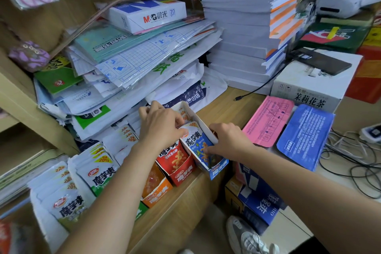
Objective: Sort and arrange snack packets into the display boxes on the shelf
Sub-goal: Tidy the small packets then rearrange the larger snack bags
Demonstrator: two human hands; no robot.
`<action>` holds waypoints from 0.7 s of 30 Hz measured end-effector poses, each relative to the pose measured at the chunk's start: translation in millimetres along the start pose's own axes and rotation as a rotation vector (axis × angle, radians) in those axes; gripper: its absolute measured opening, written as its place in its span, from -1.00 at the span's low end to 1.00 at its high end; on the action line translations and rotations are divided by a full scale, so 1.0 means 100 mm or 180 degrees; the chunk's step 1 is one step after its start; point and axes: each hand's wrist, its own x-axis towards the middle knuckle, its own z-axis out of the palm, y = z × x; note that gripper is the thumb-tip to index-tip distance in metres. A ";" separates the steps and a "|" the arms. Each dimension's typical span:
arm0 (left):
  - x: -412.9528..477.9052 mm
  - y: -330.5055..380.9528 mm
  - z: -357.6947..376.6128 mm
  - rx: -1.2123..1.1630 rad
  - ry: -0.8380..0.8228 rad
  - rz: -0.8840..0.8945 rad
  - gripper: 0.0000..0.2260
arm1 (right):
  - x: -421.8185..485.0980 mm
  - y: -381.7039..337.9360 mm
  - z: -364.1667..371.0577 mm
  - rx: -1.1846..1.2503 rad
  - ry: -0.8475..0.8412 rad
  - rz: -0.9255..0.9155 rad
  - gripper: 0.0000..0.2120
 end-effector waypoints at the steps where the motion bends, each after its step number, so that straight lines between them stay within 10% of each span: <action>1: 0.00 0.01 0.00 -0.0033 0.0054 -0.0008 -0.84 | -0.01 0.00 0.00 0.0120 0.0034 0.0015 -0.62; 11: -0.09 0.08 -0.10 -0.1072 0.1429 0.0263 -0.93 | 0.03 -0.09 0.00 0.0194 0.0840 -0.0801 0.04; 21: -0.12 -0.04 0.03 -0.0914 0.0878 0.0402 -0.91 | 0.14 -0.01 -0.02 0.0712 0.0836 -0.0667 -0.38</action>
